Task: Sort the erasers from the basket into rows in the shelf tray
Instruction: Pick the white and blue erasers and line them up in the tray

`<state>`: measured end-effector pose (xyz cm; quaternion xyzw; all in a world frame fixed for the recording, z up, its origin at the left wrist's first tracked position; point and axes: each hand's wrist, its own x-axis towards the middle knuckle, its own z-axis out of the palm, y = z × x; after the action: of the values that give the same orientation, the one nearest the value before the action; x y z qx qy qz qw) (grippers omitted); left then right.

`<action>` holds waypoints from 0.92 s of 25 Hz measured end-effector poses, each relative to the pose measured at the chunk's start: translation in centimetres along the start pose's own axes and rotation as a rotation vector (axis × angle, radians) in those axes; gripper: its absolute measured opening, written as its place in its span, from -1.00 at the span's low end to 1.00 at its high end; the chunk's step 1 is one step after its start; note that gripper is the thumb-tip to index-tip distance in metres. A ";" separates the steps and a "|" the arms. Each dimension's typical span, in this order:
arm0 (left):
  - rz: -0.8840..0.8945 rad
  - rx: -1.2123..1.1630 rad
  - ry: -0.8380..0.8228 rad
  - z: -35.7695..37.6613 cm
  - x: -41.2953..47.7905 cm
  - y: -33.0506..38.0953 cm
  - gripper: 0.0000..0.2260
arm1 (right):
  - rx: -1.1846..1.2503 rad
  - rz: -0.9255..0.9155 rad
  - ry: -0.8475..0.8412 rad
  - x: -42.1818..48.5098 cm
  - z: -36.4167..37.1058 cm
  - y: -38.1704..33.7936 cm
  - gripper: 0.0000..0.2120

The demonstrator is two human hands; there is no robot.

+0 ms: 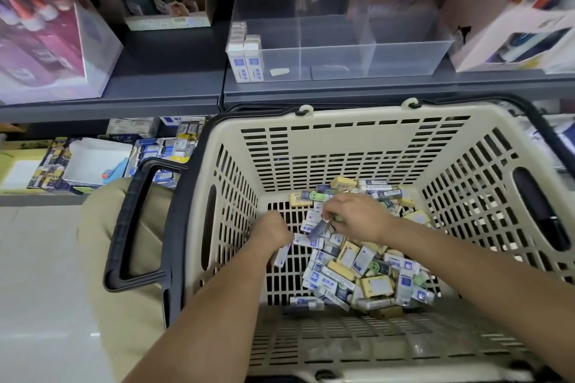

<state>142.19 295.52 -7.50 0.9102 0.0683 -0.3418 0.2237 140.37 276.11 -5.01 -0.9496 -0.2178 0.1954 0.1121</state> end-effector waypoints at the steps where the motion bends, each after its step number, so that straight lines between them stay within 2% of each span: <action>1: -0.012 -0.154 0.048 -0.4 0.1 0.2 -0.92 | 0.009 0.027 -0.022 -0.1 -0.2 0.2 -0.83; 3: -0.008 -0.405 0.044 -0.8 0.3 0.8 -0.90 | 0.014 0.084 -0.044 -0.1 -0.4 0.5 -0.85; 6: 0.011 -0.497 -0.077 0.0 0.0 1.3 -0.89 | 0.029 0.137 -0.045 -0.1 -0.4 0.8 -0.80; 9: 0.011 -0.554 -0.085 0.2 0.3 1.1 -0.85 | 0.018 0.131 -0.069 -0.3 -0.6 0.4 -0.78; 11: 0.034 -0.534 -0.121 0.2 0.5 1.0 -0.75 | 0.031 0.065 -0.091 -0.6 -0.7 -0.6 -0.79; 13: 0.081 -0.352 -0.168 0.4 0.3 1.2 -0.66 | 0.041 -0.055 -0.181 -1.2 0.1 -2.3 -0.75; 16: 0.127 -0.058 -0.144 0.7 -0.1 1.5 -0.67 | -0.067 -0.160 -0.331 -2.0 1.8 -4.3 -0.53; 19: 0.081 -0.114 -0.135 0.2 -0.1 1.2 -0.78 | -0.204 -0.142 -0.394 -2.1 3.0 -5.2 -0.26; 20: 0.059 -0.162 -0.146 -0.1 -0.1 1.1 -0.81 | -0.212 -0.134 -0.396 -2.0 3.0 -5.2 -0.25; 23: 0.018 -0.298 -0.154 -0.7 -0.3 1.5 -0.88 | -0.170 -0.109 -0.392 -1.9 2.7 -5.4 -0.42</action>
<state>142.84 294.48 -6.27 0.8385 0.0926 -0.3948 0.3639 135.69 280.36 -5.18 -0.8863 -0.3021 0.3511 -0.0022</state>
